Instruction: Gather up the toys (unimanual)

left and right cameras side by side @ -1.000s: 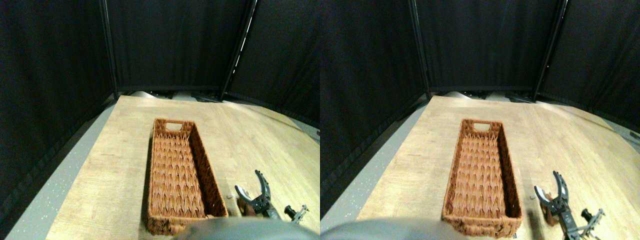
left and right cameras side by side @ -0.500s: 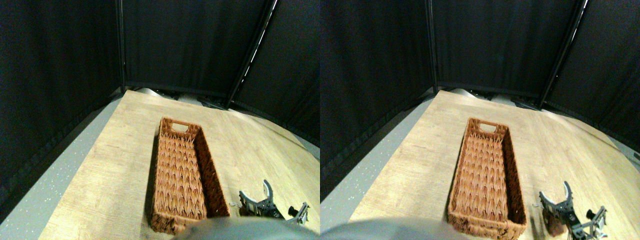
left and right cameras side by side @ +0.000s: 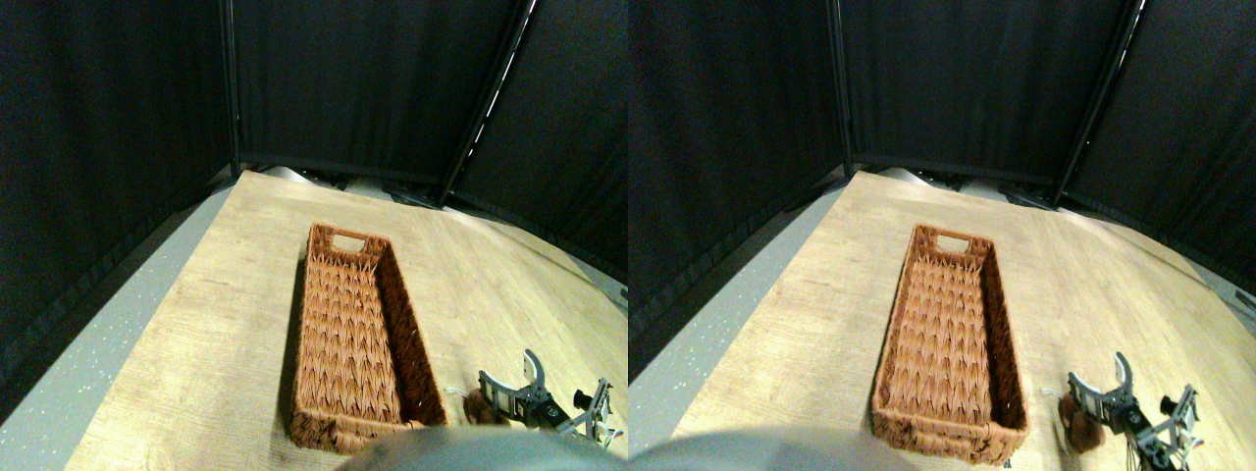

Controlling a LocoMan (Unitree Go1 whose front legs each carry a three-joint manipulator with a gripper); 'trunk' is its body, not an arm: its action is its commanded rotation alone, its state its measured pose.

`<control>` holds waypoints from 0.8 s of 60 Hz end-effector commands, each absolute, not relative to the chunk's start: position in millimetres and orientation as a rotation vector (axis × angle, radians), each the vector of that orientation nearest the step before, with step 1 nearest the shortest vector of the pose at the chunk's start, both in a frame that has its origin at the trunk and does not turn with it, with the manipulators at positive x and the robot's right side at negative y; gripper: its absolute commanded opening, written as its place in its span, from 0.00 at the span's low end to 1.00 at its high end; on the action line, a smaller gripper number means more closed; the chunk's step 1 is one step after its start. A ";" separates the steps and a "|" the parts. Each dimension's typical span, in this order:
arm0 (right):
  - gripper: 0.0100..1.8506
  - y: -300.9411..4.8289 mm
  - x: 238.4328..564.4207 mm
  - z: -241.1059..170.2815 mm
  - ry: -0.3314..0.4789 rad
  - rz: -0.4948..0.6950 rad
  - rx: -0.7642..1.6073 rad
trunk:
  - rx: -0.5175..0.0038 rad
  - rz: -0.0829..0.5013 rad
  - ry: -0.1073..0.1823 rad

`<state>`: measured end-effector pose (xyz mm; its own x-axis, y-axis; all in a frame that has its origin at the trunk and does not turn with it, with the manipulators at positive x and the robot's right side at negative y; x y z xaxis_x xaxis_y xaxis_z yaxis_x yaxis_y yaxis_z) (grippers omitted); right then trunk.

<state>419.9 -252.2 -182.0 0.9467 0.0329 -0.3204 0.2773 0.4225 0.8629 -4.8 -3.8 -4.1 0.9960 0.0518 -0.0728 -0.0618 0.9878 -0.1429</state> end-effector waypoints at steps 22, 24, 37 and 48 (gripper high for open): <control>0.37 -257.1 407.4 -213.0 0.207 -0.110 1.320 | -0.162 0.078 0.100; 0.37 -258.6 405.6 -216.5 0.202 -0.103 1.316 | -0.162 0.078 0.100; 0.40 -267.5 402.5 -232.1 0.211 -0.139 1.355 | -0.157 0.078 0.105; 0.42 -276.5 395.9 -239.7 0.200 -0.191 1.393 | -0.156 0.074 0.104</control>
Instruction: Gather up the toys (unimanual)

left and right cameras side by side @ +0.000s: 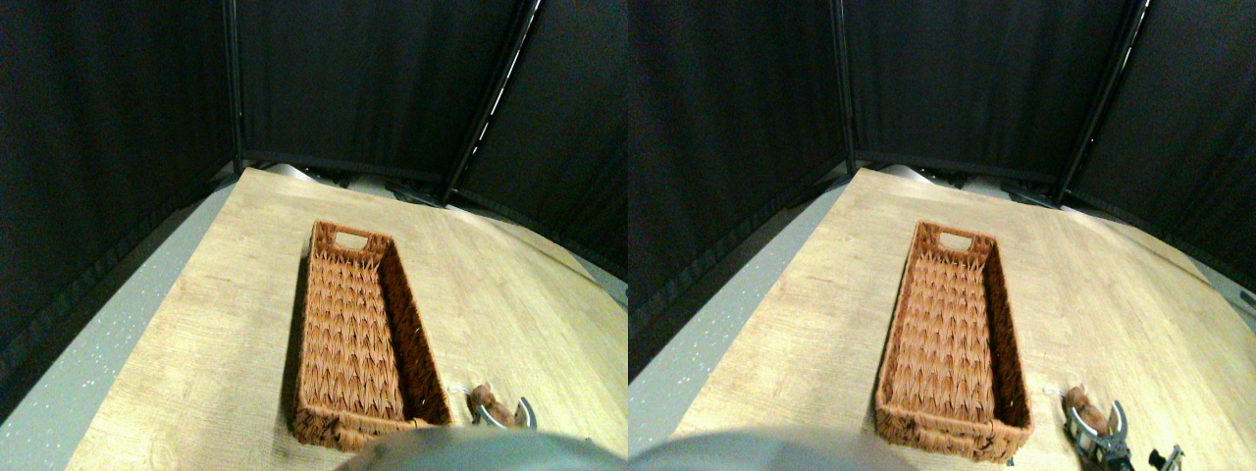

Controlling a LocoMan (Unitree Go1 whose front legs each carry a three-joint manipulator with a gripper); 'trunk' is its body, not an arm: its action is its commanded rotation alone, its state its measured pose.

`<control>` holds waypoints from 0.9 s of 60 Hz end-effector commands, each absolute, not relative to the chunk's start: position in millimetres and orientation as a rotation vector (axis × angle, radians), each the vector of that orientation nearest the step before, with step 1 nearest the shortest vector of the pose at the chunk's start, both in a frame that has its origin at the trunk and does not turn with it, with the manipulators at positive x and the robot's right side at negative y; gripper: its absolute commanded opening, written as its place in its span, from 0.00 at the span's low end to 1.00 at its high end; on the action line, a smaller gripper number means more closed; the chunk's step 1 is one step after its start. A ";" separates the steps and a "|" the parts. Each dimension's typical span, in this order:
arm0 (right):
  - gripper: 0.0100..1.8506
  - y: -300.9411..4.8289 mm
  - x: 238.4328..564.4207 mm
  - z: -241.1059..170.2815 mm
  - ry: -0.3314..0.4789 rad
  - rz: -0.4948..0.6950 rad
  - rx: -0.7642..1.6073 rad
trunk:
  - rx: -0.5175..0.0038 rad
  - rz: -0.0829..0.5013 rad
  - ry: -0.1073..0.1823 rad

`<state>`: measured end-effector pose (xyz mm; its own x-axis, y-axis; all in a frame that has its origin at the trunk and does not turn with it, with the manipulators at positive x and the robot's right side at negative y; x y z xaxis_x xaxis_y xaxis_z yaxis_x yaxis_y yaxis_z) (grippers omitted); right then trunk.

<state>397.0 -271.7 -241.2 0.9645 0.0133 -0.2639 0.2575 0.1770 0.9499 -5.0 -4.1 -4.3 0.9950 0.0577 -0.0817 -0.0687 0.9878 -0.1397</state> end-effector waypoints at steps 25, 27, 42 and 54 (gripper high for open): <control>0.35 -283.4 401.6 -251.5 0.186 -0.229 1.435 | -0.156 0.073 0.106; 0.35 -284.2 402.0 -249.9 0.180 -0.236 1.425 | -0.155 0.073 0.105; 0.07 -285.7 405.8 -245.5 0.102 -0.247 1.270 | -0.154 0.073 0.108; 0.03 -286.1 408.3 -239.9 0.048 -0.255 1.141 | -0.155 0.074 0.108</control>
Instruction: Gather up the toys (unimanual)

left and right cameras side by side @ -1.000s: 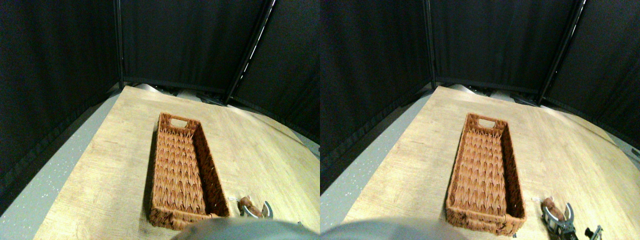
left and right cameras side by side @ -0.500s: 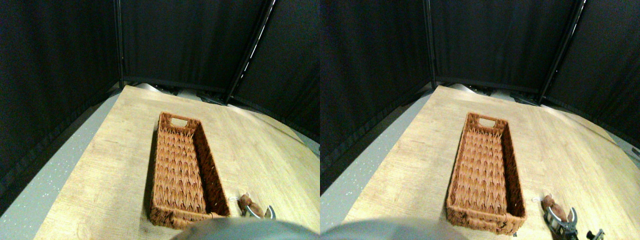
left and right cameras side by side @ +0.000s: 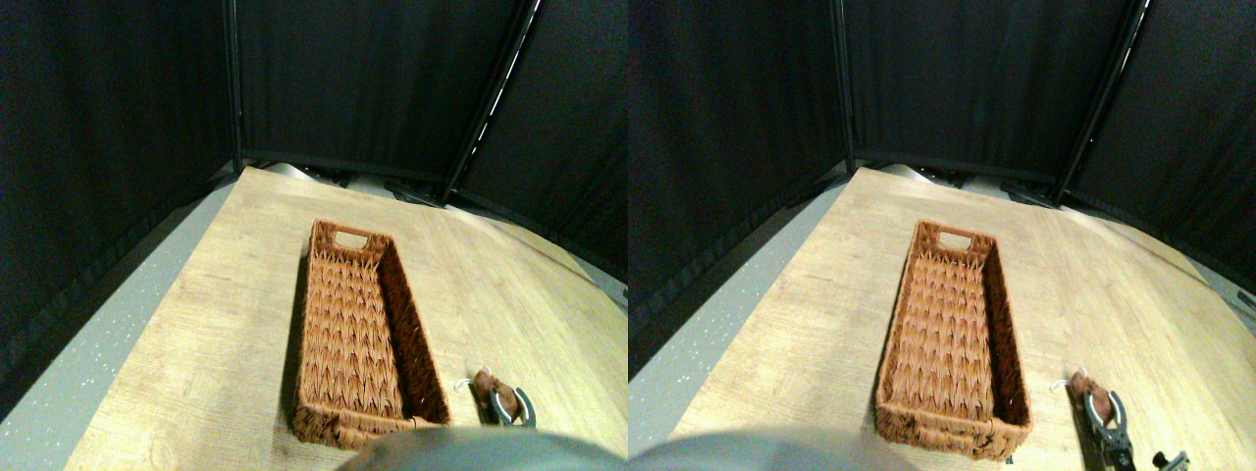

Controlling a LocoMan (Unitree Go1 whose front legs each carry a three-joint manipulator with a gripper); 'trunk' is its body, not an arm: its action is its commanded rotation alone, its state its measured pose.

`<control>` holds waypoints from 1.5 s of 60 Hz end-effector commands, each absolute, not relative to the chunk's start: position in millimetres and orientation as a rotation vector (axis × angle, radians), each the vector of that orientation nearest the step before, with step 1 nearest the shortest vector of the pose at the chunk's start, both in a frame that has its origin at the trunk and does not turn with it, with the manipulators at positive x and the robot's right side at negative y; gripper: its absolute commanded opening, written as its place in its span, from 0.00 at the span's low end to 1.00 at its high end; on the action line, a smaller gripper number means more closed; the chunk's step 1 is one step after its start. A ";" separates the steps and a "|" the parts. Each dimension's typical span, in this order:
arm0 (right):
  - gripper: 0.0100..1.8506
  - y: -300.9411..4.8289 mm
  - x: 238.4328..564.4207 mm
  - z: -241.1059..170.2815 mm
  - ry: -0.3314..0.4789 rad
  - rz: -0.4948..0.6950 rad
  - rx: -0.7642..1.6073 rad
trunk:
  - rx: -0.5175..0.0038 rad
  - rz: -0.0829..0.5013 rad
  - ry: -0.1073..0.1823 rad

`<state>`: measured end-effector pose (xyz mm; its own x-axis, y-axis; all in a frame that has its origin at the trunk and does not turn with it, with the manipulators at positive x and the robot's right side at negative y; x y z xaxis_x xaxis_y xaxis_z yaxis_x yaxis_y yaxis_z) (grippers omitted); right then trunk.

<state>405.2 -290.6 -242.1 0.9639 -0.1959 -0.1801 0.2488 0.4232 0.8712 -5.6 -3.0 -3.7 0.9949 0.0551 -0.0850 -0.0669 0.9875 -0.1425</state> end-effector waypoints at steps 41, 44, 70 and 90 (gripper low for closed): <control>0.03 -272.2 451.4 -170.9 0.005 -0.010 1.027 | -0.185 0.091 0.058; 0.03 -267.7 457.5 -162.4 0.009 -0.003 0.967 | -0.192 0.098 0.055; 0.03 -230.8 484.6 -138.6 0.048 0.067 0.930 | -0.236 0.145 0.043; 0.03 -186.0 488.3 -122.1 0.119 0.126 1.047 | -0.257 0.173 0.042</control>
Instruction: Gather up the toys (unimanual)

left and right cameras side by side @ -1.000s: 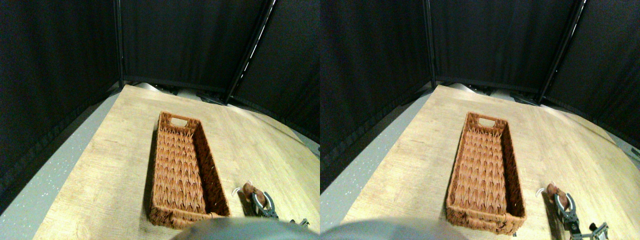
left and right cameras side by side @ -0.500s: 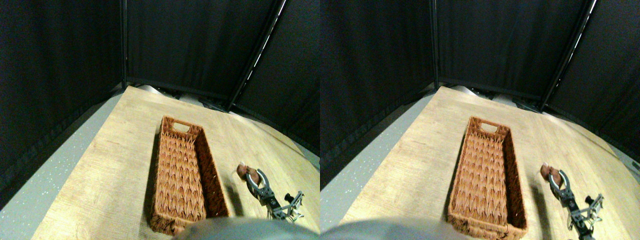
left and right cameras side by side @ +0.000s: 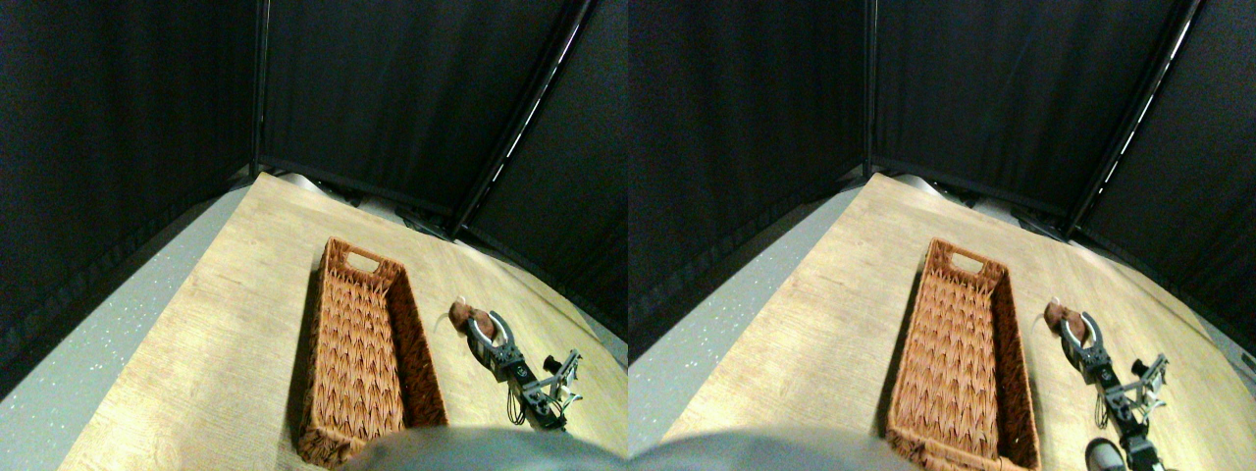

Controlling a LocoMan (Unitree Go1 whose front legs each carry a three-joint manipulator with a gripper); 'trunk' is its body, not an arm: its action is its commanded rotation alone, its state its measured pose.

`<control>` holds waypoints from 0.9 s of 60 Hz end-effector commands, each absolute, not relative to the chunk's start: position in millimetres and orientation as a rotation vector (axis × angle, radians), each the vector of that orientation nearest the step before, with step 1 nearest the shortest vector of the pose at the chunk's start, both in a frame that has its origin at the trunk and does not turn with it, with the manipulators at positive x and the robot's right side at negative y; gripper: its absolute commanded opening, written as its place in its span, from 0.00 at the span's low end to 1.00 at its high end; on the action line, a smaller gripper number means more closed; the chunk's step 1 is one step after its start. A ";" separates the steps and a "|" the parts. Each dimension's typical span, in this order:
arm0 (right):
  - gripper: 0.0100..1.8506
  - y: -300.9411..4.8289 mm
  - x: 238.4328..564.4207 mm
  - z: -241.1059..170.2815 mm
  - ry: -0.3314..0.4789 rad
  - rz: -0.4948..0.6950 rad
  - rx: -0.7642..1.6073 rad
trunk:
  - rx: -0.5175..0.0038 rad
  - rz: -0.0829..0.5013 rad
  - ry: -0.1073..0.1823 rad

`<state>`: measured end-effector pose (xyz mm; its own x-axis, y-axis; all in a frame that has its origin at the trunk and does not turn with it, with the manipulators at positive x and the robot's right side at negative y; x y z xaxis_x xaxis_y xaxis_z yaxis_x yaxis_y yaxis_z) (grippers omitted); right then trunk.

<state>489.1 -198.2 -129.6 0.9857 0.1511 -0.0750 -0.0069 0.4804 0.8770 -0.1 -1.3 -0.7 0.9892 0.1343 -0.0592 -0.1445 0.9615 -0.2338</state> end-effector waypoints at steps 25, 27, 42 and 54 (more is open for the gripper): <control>0.03 -139.6 502.8 -118.4 0.180 0.220 0.986 | -0.304 0.214 0.033; 0.03 -137.4 504.9 -119.8 0.189 0.209 0.988 | -0.310 0.219 0.032; 0.03 -116.9 508.6 -126.8 0.229 0.218 1.013 | -0.345 0.253 0.035; 0.03 -96.1 508.1 -135.7 0.269 0.240 1.044 | -0.357 0.266 0.034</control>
<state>508.5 -100.9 -140.1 0.9424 0.3051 -0.1374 -0.0444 0.5211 0.8524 -4.7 1.7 -1.1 0.9728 0.2257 -0.0526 -0.2300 0.9132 -0.3363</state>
